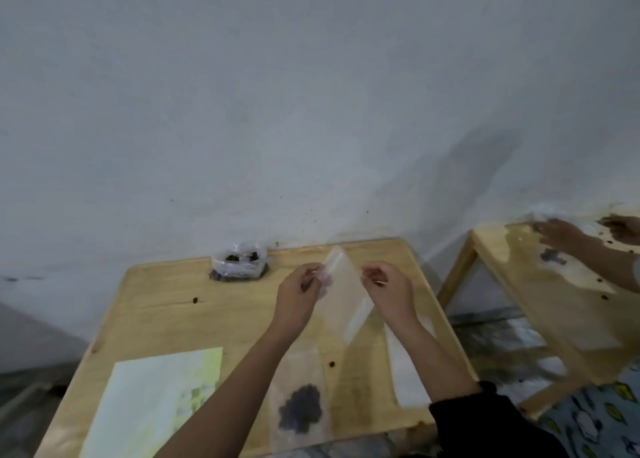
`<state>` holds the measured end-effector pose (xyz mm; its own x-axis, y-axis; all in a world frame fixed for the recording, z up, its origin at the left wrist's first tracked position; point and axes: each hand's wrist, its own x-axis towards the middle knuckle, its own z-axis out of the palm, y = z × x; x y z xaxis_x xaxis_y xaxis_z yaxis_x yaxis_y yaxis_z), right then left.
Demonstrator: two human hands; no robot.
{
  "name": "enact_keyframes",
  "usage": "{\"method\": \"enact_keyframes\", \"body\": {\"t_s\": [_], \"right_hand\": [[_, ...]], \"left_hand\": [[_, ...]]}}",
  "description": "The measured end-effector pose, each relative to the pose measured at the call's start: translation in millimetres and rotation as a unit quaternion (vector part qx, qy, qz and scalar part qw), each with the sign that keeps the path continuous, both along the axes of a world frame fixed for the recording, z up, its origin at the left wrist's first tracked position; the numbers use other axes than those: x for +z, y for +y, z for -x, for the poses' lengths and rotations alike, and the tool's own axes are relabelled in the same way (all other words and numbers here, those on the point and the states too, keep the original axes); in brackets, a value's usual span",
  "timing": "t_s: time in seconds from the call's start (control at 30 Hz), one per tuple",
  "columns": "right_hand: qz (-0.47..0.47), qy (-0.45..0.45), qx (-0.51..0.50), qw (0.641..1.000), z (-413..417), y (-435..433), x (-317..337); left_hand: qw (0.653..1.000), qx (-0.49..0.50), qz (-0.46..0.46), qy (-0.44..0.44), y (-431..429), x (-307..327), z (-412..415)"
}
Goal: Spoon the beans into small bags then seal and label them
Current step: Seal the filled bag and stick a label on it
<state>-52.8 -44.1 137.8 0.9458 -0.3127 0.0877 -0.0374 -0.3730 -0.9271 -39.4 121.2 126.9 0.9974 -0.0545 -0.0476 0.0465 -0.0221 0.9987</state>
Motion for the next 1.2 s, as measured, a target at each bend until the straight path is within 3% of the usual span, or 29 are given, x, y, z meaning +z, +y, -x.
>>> {"method": "enact_keyframes", "body": {"t_s": [0.17, 0.33, 0.5, 0.8, 1.2], "right_hand": [[-0.190, 0.063, 0.104, 0.974, -10, 51, 25], [-0.284, 0.094, 0.131, 0.945, -8, 67, 42], [-0.309, 0.099, 0.149, 0.934, 0, 69, 58], [-0.347, 0.075, 0.177, 0.918, 6, 55, 68], [-0.297, 0.081, 0.131, 0.942, 11, 54, 66]], "left_hand": [[0.999, -0.018, -0.012, -0.047, 19, 18, 18], [0.996, -0.011, -0.011, -0.090, 34, 29, 32], [0.992, -0.013, -0.022, -0.125, 33, 38, 37], [0.994, 0.005, 0.036, -0.108, 23, 46, 37], [0.993, 0.041, 0.019, -0.112, 6, 47, 40]]}}
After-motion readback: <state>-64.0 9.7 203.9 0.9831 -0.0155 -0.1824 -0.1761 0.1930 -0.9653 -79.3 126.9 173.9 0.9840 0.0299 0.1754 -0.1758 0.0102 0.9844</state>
